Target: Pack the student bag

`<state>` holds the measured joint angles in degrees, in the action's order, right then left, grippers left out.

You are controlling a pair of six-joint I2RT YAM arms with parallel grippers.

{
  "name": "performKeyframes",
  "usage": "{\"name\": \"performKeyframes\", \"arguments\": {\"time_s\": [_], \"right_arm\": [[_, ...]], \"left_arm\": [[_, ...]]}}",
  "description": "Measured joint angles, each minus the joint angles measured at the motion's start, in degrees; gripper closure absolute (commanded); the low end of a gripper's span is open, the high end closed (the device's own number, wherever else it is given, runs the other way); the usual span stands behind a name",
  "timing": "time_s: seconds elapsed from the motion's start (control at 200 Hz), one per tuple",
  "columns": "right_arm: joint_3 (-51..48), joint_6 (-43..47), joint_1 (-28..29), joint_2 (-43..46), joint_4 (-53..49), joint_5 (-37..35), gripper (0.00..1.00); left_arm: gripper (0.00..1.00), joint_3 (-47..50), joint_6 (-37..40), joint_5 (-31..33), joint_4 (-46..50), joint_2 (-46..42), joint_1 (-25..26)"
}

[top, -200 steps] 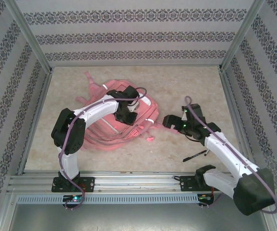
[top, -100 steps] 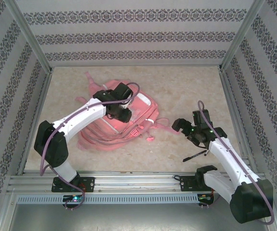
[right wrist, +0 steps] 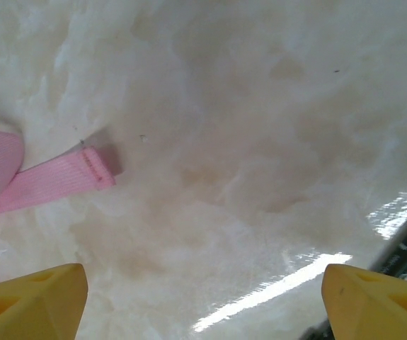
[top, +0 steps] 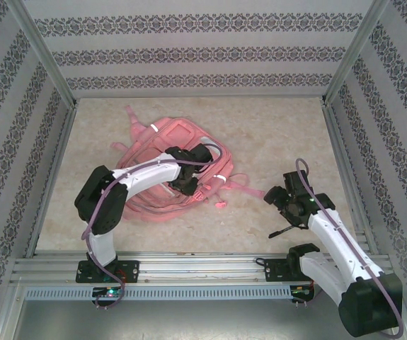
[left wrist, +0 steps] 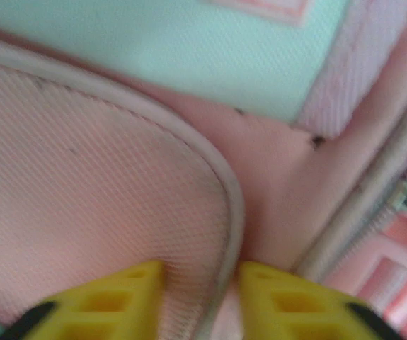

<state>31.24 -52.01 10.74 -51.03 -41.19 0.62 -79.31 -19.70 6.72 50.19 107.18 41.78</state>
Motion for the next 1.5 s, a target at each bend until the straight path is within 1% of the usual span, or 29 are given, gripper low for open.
{"name": "performKeyframes", "arguments": {"time_s": [0.015,0.02,0.105,0.24,0.38,0.515,0.63,0.715,0.809,0.909,0.964,1.029,1.099,1.164,1.294,1.429,1.504], "right_arm": [[0.02,0.13,0.07,-0.22,0.22,0.26,0.15],[0.02,0.15,0.09,-0.31,0.28,0.35,0.15],[0.76,1.66,1.46,-2.67,0.52,1.7,0.15],[3.67,4.33,4.33,-5.97,0.72,3.19,0.14],[6.71,7.17,6.47,-7.78,1.66,5.07,0.16],[10.12,14.23,10.43,-11.54,4.96,10.78,0.18],[14.53,25.59,15.17,-15.52,7.58,15.76,0.11],[17.05,35.43,17.27,-17.77,9.92,19.15,0.11],[17.79,47.15,17.66,-19.34,12.79,24.09,0.1],[17.68,60.78,18.49,-19.82,15.78,28.52,0.14],[17.11,68.57,19.65,-19.8,19.12,30.6,0.2],[16.02,75.43,20.81,-20.22,23.91,32.76,0.25],[15.65,80.28,21.46,-22.23,28.96,35.36,0.31],[15.8,82.99,21.57,-25.09,33.33,36.7,0.36],[16.37,86.58,21.66,-30.84,38.05,37.2,0.36],[16.37,87.84,21.64,-32.39,39.23,37.31,0.36],[16.31,87.71,21.66,-32.41,40.54,37.38,0.38]], "left_arm": [[1.0,-0.28,-0.35,0.17,0.0,0.31,0.0],[1.0,-0.44,-0.55,0.24,0.0,0.46,0.0],[1.0,-1.97,-0.63,1.51,-0.11,1.81,0.17],[1.0,-4.87,-0.28,0.98,-0.68,2.86,0.11],[1.0,-10.6,0.2,-2.84,-1.7,3.82,-0.26],[1.0,-15.32,0.35,-7.72,-3.32,3.89,-1.46],[1.0,-12.76,0.28,-12.66,-5.68,1.44,-3.76],[1.0,-7.93,-0.11,-16.94,-7.58,-2.58,-6.12],[1.0,-3.37,-0.33,-21.18,-8.87,-7.17,-8.5],[1.0,-1.2,-0.42,-24.24,-9.7,-9.84,-9.53],[1.0,-0.92,-0.52,-25.97,-9.94,-10.34,-9.55],[1.0,-0.72,-0.59,-28.22,-10.49,-10.47,-9.55],[1.0,0.17,-0.79,-30.42,-11.72,-10.82,-9.55],[1.0,1.16,-1.16,-32.02,-12.63,-11.13,-9.55],[1.0,2.19,-1.7,-33.66,-13.62,-11.3,-9.66],[1.0,3.54,-3.15,-34.51,-15.41,-11.85,-9.79],[1.0,4.33,-4.31,-35.32,-16.59,-12.22,-10.01]]}}
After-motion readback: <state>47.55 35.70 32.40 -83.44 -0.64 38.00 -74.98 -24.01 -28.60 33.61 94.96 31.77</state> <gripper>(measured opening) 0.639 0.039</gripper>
